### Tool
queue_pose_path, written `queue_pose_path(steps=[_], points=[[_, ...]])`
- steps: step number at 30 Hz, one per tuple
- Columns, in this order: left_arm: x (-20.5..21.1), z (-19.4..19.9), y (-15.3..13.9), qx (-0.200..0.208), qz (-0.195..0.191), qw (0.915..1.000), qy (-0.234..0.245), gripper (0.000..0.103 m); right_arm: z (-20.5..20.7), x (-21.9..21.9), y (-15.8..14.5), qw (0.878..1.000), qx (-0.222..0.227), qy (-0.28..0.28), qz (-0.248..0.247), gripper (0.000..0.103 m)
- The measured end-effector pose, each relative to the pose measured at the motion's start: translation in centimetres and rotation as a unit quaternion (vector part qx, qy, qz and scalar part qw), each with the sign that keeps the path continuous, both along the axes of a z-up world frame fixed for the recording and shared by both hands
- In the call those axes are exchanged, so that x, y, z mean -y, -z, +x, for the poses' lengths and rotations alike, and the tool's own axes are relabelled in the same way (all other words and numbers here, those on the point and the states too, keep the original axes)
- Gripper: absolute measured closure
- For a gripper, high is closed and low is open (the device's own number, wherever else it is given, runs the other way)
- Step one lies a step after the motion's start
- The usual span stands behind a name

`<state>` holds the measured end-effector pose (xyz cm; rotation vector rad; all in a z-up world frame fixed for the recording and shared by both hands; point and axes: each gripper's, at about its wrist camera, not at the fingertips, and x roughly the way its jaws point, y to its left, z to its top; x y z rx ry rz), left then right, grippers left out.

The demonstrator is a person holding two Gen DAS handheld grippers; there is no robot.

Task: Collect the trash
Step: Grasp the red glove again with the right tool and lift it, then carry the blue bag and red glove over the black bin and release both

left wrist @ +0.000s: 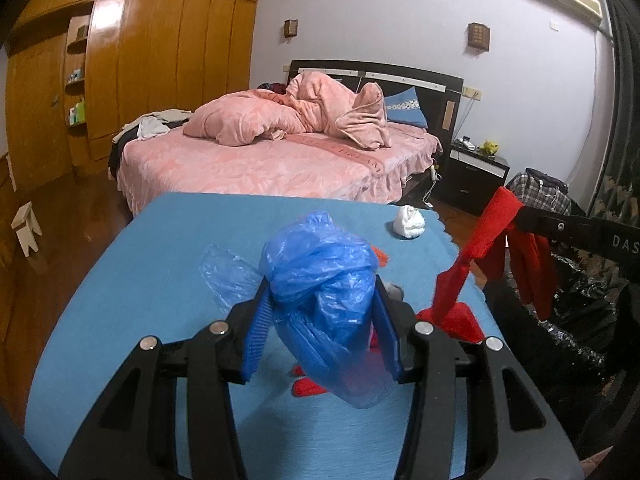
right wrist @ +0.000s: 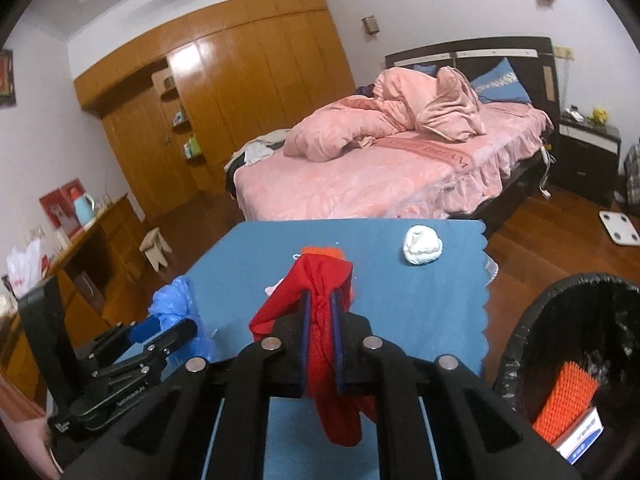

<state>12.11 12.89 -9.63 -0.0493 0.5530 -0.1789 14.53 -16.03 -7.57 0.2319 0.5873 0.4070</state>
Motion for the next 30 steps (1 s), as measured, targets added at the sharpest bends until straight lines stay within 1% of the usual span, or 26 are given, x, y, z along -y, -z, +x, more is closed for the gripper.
queue_pose_path(steps=[7,13,17,22,30], points=[[1.4,-0.2,-0.7,0.002,0.003,0.9999,0.013,0.057,-1.0,1.5,-0.9,1.000,0.013,0.021,-0.010,0.093],[4.1,-0.3,-1.6,0.009,-0.003,0.9991,0.042,0.057,-2.3,4.1,-1.7,0.998,0.022,0.054,-0.024,0.093],[6.9,-0.2,-2.0,0.015,-0.008,0.9973,0.072,0.057,-3.1,6.5,-1.8,0.996,0.020,0.081,-0.034,0.093],[11.5,0.2,-2.5,0.023,-0.011,0.9927,0.118,0.057,-4.1,10.1,-1.8,0.992,0.017,0.116,-0.046,0.093],[19.3,0.8,-2.4,0.024,-0.019,0.9832,0.180,0.057,-6.0,16.7,-1.3,0.980,0.006,0.186,-0.071,0.094]])
